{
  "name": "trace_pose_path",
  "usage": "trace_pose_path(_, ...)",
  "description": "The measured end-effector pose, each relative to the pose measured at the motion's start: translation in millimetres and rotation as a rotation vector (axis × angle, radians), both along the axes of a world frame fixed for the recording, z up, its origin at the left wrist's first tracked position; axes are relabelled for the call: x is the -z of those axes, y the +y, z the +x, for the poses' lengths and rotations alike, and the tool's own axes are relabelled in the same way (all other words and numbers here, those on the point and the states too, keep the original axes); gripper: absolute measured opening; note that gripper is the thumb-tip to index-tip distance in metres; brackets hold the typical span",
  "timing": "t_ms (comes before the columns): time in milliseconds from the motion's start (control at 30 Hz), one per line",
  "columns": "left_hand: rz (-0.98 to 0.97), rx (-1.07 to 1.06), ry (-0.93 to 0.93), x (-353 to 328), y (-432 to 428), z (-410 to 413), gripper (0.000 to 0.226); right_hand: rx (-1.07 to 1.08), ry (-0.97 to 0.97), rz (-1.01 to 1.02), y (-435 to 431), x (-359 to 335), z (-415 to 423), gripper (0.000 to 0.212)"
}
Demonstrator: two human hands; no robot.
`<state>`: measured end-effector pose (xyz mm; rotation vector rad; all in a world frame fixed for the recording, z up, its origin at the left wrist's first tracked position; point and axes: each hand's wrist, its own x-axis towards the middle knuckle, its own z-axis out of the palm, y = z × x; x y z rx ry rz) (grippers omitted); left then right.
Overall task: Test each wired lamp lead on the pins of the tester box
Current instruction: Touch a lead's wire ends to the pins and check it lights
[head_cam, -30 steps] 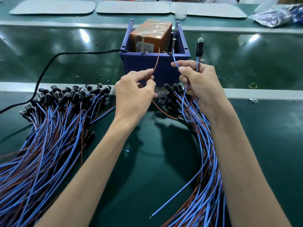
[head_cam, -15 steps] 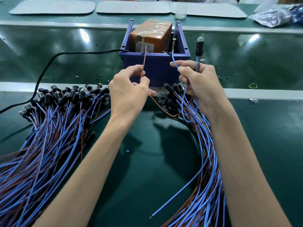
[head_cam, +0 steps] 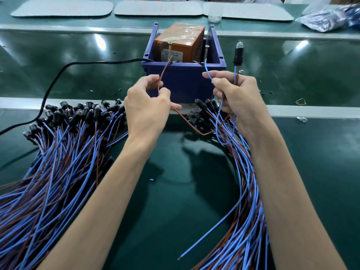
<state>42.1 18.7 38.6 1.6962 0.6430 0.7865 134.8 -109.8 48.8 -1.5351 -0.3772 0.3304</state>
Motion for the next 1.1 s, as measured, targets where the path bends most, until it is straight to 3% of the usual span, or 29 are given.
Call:
trace_pose_path(433,-0.061,-0.046,-0.035,0.4,6.0,1.0,0.023,-0.018,-0.017,0.01,0.3,-0.9,0.1,0.025)
trace_pose_path(1100,-0.114,-0.053,-0.038,1.0,9.3,2.1,0.026,0.13,0.049,0.04,0.9,2.5,7.2,0.028)
